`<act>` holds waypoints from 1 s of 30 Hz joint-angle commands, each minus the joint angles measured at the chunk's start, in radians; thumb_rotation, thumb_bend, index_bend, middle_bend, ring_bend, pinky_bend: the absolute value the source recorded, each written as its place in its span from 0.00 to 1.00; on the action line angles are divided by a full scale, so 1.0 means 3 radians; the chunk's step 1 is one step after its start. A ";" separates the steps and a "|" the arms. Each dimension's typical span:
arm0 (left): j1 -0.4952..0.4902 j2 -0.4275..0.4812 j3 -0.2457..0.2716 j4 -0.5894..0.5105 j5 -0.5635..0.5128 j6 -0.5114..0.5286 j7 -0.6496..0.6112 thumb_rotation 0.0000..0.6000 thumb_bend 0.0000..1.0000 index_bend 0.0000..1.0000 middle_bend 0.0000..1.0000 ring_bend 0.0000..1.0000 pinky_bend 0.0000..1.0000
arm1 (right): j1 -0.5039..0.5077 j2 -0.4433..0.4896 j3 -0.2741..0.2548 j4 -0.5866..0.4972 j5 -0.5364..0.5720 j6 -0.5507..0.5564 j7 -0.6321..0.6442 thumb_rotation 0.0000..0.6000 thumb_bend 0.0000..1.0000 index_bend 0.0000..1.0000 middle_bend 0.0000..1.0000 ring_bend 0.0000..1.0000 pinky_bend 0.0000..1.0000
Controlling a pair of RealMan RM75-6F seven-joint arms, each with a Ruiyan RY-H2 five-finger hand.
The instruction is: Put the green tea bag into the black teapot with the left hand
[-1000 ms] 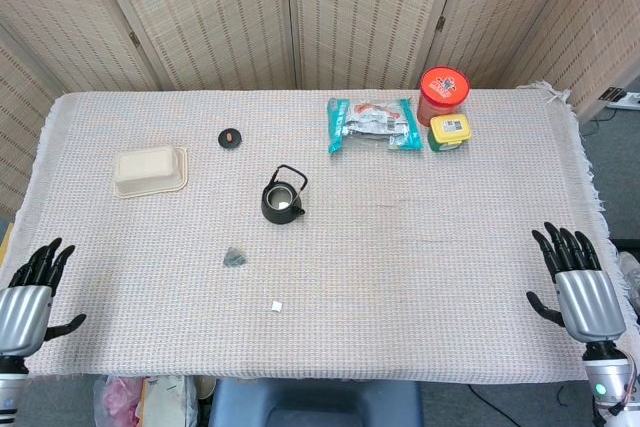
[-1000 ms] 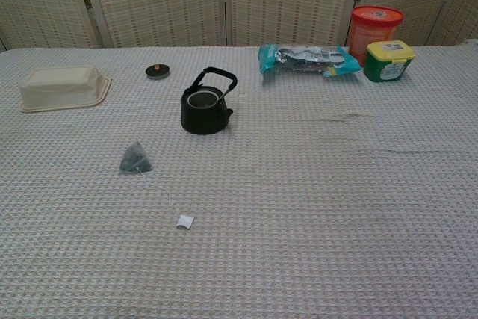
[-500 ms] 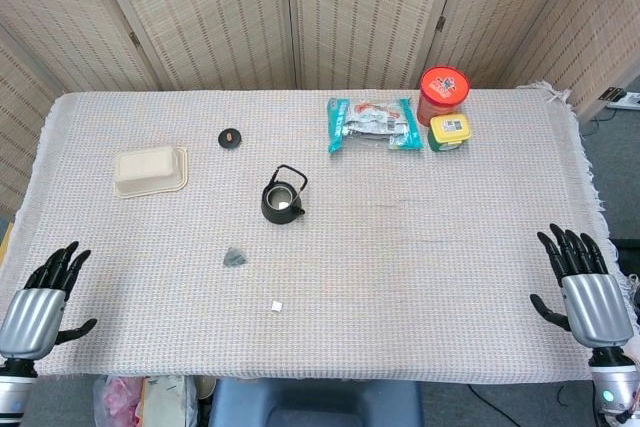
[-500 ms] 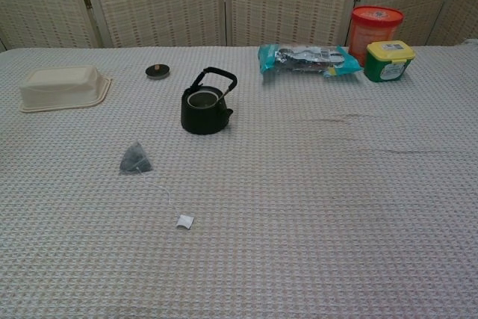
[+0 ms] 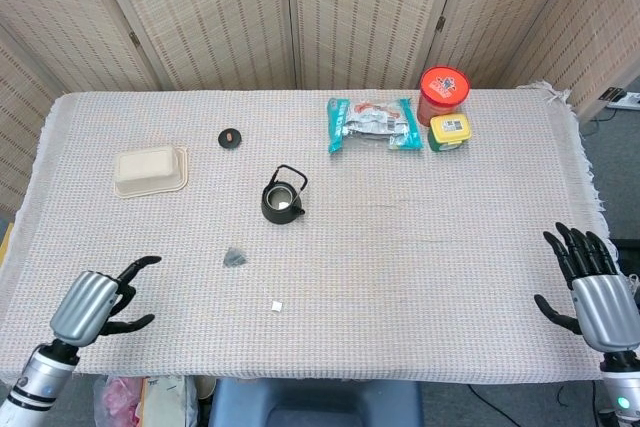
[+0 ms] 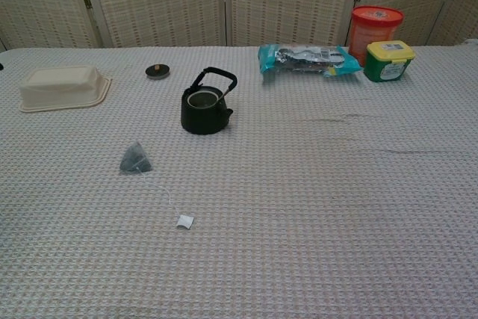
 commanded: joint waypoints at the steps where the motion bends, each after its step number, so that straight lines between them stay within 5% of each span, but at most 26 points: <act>1: -0.0235 -0.0005 0.0020 -0.0229 -0.0092 -0.0400 0.0091 1.00 0.17 0.26 1.00 1.00 1.00 | -0.0053 0.0052 0.0006 0.0030 -0.0042 0.0128 0.0158 1.00 0.17 0.00 0.00 0.00 0.00; 13: -0.0387 -0.0381 0.0060 -0.0228 -0.0502 -0.0883 0.0624 1.00 0.24 0.36 1.00 1.00 1.00 | -0.0260 0.0136 0.0031 0.0236 -0.0163 0.0617 0.0741 1.00 0.17 0.00 0.00 0.00 0.00; 30: -0.0714 -0.0846 -0.0035 0.0159 -0.0822 -0.1359 0.0689 1.00 0.24 0.45 1.00 1.00 1.00 | -0.0364 0.0167 0.0005 0.0399 -0.0291 0.0849 0.1113 1.00 0.17 0.00 0.00 0.00 0.00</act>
